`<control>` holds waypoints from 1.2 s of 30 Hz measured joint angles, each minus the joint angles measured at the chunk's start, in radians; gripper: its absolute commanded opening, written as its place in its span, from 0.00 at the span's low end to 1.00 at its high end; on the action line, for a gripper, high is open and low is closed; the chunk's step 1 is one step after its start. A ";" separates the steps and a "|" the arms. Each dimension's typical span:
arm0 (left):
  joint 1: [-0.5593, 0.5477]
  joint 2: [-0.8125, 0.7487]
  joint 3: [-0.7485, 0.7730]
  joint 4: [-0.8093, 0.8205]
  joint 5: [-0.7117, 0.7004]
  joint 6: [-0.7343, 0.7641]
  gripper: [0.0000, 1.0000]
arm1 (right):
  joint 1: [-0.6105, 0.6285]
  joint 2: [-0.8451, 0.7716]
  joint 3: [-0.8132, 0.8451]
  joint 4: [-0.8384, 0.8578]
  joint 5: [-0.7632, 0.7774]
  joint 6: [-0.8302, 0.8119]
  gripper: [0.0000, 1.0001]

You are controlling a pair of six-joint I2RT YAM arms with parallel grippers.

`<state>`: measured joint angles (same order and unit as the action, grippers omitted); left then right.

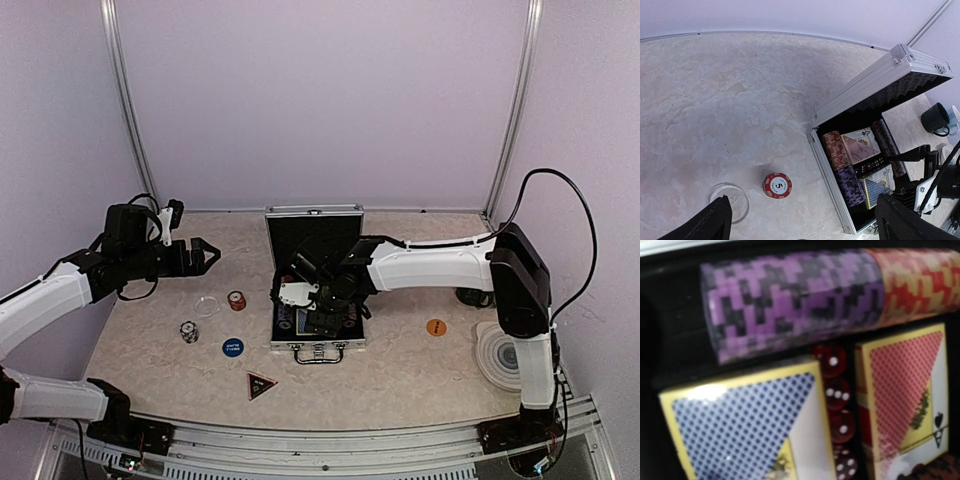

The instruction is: Pack up texas hold em set

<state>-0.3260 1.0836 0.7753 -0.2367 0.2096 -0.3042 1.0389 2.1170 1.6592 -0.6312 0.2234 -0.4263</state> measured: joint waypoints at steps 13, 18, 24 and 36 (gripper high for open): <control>0.007 0.000 0.000 0.000 0.005 0.000 0.99 | -0.001 -0.168 -0.171 0.187 0.070 0.069 0.71; 0.007 0.000 0.000 0.000 0.010 0.000 0.99 | -0.004 -0.169 -0.170 0.246 0.114 0.112 0.58; 0.007 0.000 0.000 0.000 0.011 0.000 0.99 | -0.008 -0.123 -0.146 0.267 0.163 0.146 0.47; 0.007 0.000 0.000 0.000 0.011 0.000 0.99 | -0.019 -0.010 -0.121 0.263 0.184 0.187 0.44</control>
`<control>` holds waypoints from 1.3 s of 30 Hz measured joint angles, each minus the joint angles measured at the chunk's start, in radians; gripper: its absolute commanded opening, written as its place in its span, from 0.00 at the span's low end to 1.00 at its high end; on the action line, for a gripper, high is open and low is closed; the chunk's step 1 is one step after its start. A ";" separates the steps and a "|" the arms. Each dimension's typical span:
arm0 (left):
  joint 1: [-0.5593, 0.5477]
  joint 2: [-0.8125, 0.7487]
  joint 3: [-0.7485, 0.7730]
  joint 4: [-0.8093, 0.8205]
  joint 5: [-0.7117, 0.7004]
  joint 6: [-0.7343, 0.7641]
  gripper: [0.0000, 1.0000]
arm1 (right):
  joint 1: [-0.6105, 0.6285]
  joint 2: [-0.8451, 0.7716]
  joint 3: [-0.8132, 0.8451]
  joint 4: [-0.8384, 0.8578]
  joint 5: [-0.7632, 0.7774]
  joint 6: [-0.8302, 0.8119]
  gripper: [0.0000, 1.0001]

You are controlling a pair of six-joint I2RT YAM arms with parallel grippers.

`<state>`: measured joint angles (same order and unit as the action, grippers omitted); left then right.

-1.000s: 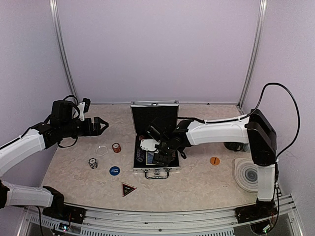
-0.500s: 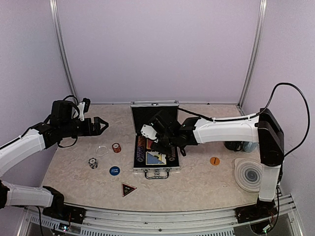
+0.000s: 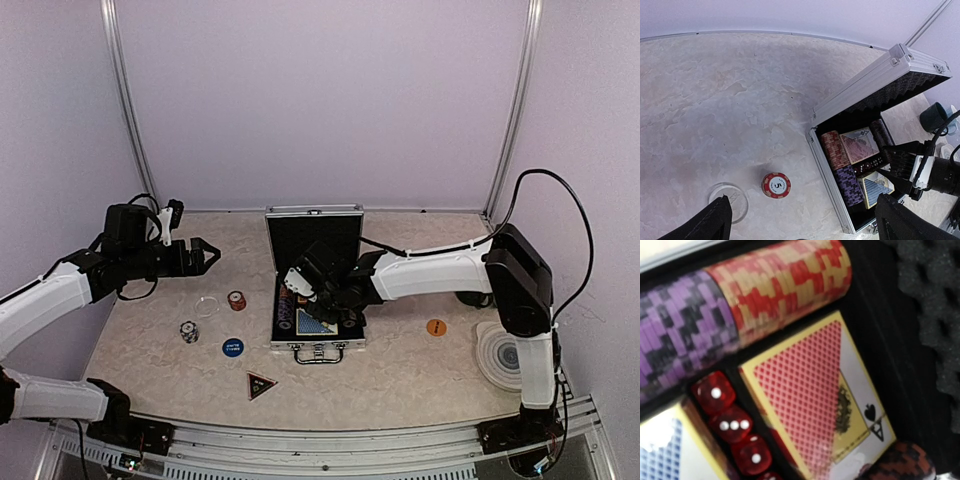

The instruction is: Pack up texas hold em set

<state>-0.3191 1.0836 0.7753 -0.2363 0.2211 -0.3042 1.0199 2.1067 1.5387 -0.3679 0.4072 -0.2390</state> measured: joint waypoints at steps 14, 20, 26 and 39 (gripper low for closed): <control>0.000 0.000 0.000 0.000 0.000 0.000 0.99 | -0.002 0.001 0.002 -0.009 -0.068 0.014 0.41; 0.000 0.000 0.000 0.000 0.000 0.000 0.99 | -0.003 0.003 0.006 -0.026 -0.107 0.017 0.42; 0.000 0.000 0.000 0.000 0.000 0.000 0.99 | -0.003 0.008 0.019 -0.043 -0.108 0.022 0.43; -0.002 0.000 0.000 0.000 -0.001 0.000 0.99 | -0.003 0.008 0.018 -0.014 -0.006 0.030 0.47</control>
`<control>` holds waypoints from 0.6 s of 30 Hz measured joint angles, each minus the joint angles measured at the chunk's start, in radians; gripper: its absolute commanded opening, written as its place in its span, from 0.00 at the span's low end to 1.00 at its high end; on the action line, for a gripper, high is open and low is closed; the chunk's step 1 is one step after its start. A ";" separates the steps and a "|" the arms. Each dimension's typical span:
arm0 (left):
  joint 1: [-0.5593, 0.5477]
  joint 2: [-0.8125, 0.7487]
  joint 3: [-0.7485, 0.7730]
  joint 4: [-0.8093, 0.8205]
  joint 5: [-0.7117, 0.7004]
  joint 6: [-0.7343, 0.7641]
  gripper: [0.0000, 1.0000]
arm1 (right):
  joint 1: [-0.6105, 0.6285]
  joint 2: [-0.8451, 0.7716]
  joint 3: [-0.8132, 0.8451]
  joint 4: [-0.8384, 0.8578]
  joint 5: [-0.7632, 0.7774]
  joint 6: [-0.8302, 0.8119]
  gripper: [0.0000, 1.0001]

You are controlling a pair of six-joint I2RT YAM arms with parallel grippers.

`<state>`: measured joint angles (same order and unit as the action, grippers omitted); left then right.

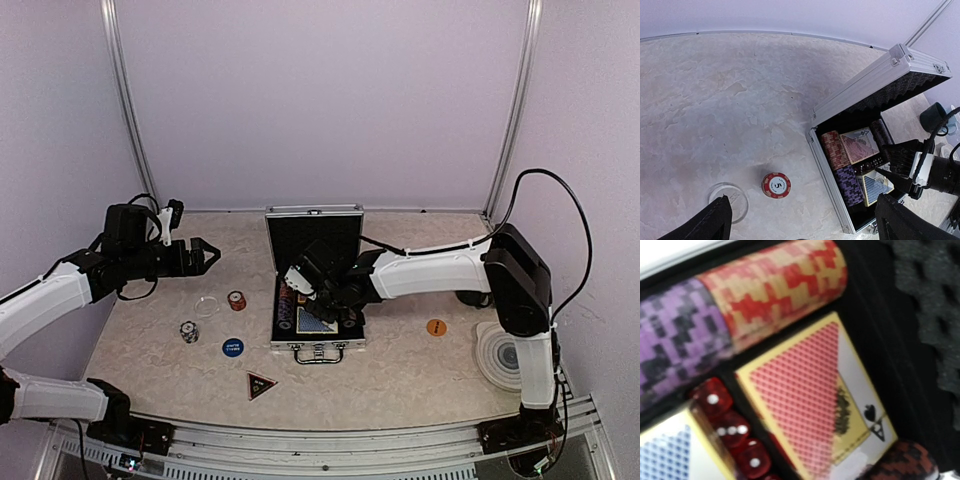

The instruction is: Pack up texas hold em set

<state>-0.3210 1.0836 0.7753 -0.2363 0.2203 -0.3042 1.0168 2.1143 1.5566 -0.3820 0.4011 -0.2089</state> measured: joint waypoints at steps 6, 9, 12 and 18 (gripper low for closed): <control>0.000 0.000 0.000 0.000 0.000 0.000 0.99 | -0.006 0.014 0.019 -0.003 0.032 0.002 0.48; 0.000 0.000 0.000 0.000 0.000 0.000 0.99 | -0.013 0.047 0.034 -0.010 0.040 0.002 0.47; 0.000 0.000 0.000 0.000 0.000 0.000 0.99 | -0.014 0.077 0.038 -0.017 0.048 0.004 0.46; 0.000 0.000 0.000 0.000 0.000 0.000 0.99 | -0.018 0.065 0.019 -0.002 0.026 0.005 0.46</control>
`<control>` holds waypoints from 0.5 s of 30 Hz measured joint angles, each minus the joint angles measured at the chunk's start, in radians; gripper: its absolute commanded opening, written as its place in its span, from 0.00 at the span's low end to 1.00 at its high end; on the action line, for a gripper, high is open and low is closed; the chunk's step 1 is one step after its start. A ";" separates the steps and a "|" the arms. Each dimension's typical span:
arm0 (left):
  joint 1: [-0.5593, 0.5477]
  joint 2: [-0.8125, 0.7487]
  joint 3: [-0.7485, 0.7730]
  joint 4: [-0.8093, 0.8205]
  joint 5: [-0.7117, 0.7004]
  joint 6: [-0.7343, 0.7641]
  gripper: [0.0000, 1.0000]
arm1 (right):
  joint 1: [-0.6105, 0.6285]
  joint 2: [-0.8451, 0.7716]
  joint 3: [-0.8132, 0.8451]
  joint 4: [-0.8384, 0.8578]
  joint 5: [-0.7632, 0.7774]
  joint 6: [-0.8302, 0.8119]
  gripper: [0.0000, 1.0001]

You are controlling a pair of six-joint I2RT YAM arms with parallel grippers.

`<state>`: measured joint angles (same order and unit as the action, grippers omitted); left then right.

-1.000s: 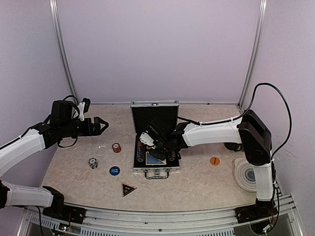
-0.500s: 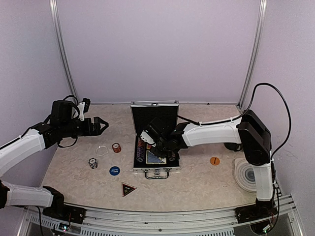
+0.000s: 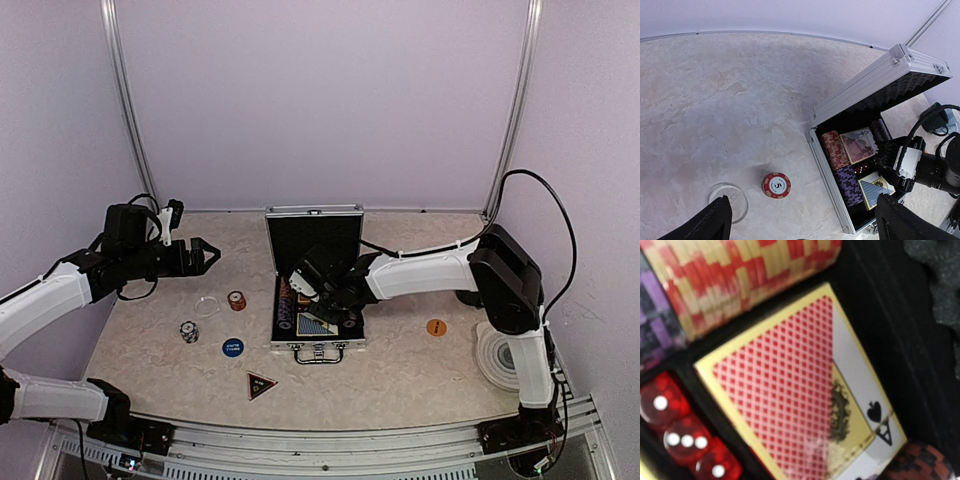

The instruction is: Pack up texas hold em set

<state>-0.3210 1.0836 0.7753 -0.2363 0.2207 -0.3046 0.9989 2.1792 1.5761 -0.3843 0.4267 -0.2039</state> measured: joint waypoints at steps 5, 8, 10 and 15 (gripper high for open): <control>0.001 0.000 0.000 0.000 0.000 0.000 0.99 | -0.001 -0.018 -0.020 0.013 0.002 0.000 0.47; 0.001 0.000 0.000 0.000 0.000 0.000 0.99 | -0.001 -0.022 -0.020 0.008 0.009 0.002 0.47; 0.001 0.000 0.000 0.000 0.000 0.000 0.99 | -0.001 -0.034 -0.020 -0.008 0.008 0.005 0.47; 0.001 0.001 0.000 0.000 0.000 0.000 0.99 | -0.001 -0.095 -0.020 -0.036 -0.006 0.013 0.47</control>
<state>-0.3202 1.0847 0.7753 -0.2363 0.2211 -0.3046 0.9981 2.0842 1.5558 -0.4202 0.4206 -0.1913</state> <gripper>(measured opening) 0.989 0.469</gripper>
